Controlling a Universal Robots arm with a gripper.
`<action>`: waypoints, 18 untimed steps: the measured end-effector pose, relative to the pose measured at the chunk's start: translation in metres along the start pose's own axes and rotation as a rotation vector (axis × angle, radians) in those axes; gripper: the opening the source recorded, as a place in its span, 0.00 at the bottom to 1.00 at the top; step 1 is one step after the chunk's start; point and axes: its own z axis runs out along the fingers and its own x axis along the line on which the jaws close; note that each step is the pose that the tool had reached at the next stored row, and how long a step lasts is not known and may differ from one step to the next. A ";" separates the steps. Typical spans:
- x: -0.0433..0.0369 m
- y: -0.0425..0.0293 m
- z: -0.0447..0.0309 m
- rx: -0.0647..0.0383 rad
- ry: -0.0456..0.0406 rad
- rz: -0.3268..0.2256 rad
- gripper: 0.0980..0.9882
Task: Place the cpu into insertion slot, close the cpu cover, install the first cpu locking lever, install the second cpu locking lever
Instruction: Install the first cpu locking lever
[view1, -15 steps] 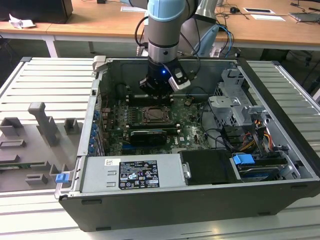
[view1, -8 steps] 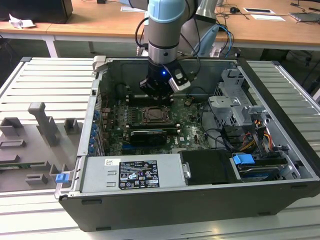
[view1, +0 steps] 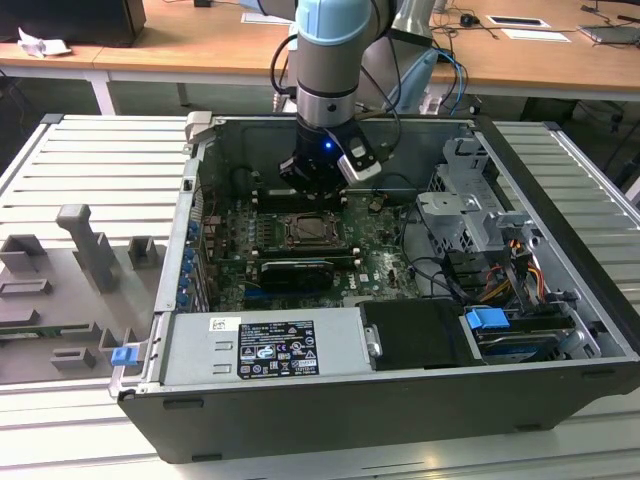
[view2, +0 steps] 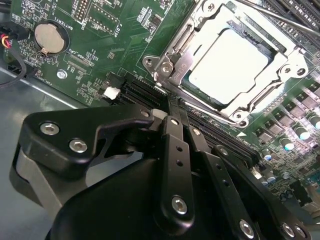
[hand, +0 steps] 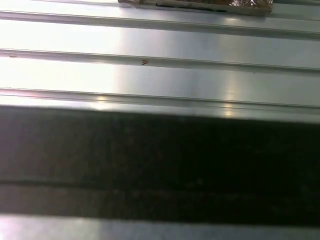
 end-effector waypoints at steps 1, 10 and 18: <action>0.0000 0.0000 0.0000 0.001 0.0002 0.000 0.01; 0.0000 -0.0002 0.0015 0.010 0.0016 0.000 0.01; -0.0003 -0.0009 0.0043 0.007 0.0022 0.000 0.01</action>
